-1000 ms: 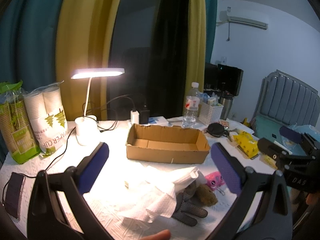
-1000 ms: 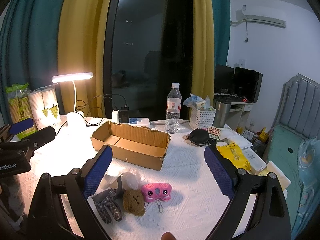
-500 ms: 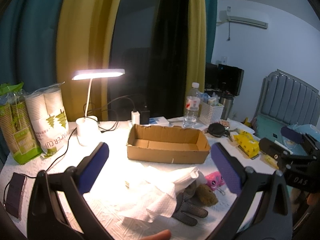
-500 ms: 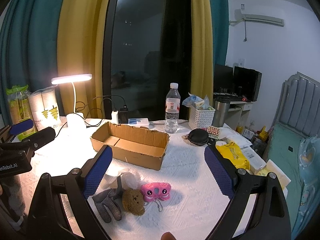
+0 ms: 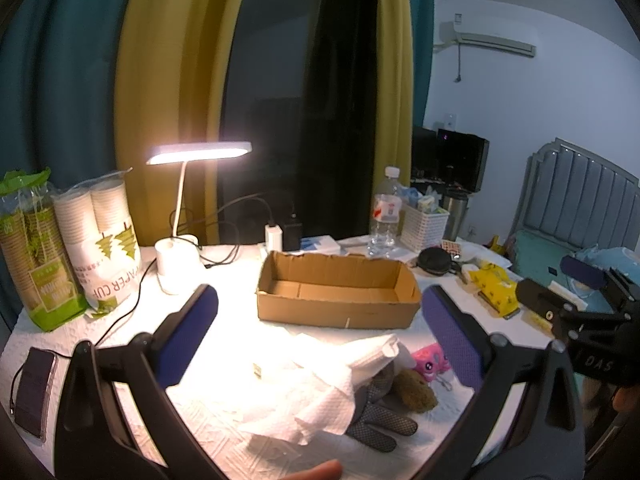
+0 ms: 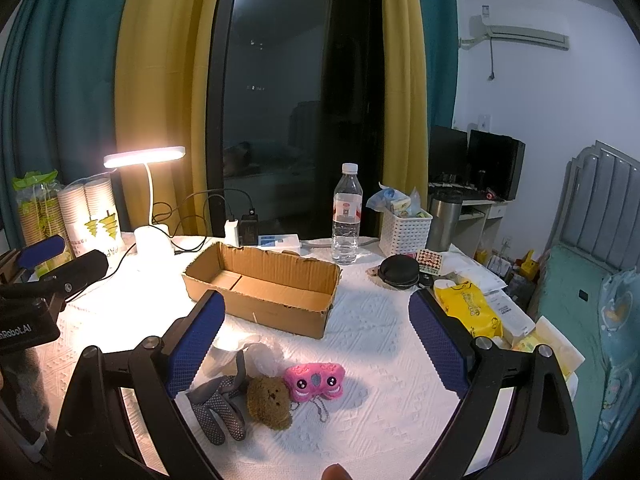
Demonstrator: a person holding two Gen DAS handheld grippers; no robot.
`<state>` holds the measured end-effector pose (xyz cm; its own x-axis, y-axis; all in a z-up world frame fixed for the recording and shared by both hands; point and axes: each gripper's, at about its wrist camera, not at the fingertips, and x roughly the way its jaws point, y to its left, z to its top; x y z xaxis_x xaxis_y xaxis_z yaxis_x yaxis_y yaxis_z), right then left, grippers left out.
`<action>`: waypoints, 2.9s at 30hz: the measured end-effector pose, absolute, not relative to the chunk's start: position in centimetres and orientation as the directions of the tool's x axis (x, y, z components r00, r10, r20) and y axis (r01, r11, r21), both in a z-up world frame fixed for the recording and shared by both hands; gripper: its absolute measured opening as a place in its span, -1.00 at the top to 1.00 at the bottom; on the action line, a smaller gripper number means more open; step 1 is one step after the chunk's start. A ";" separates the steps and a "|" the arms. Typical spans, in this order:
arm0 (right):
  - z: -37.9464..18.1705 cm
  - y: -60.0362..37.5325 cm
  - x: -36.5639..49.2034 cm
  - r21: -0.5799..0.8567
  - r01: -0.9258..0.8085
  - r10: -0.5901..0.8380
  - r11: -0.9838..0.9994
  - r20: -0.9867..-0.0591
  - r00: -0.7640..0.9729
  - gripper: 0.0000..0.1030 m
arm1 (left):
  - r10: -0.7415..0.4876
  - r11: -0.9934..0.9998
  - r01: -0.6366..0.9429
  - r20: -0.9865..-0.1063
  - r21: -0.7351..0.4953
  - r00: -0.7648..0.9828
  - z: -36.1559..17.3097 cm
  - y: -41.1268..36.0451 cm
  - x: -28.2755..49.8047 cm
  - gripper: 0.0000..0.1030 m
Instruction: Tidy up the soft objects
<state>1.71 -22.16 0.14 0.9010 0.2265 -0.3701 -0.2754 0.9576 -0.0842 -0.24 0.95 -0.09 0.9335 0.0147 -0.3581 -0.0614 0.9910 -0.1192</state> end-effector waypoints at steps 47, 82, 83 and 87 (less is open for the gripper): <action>-5.7 -22.5 4.7 -0.042 -0.295 0.233 0.955 -0.511 0.827 -0.85 | 0.035 0.991 -0.099 -0.534 -0.092 0.845 -7.1 1.9 3.0 -0.99; -10.9 -11.3 8.9 -0.102 -0.677 0.470 0.728 -0.645 0.602 0.38 | -0.176 0.977 0.034 -0.703 -0.211 0.689 -14.3 3.3 7.0 0.70; -11.2 -10.9 8.9 -0.115 -0.684 0.463 0.720 -0.654 0.598 0.49 | -0.185 0.974 0.036 -0.700 -0.222 0.689 -14.3 3.5 6.9 0.73; -11.7 -10.1 8.6 -0.155 -0.697 0.446 0.700 -0.668 0.596 0.90 | -0.221 0.964 0.050 -0.677 -0.262 0.702 -13.7 4.0 6.5 0.88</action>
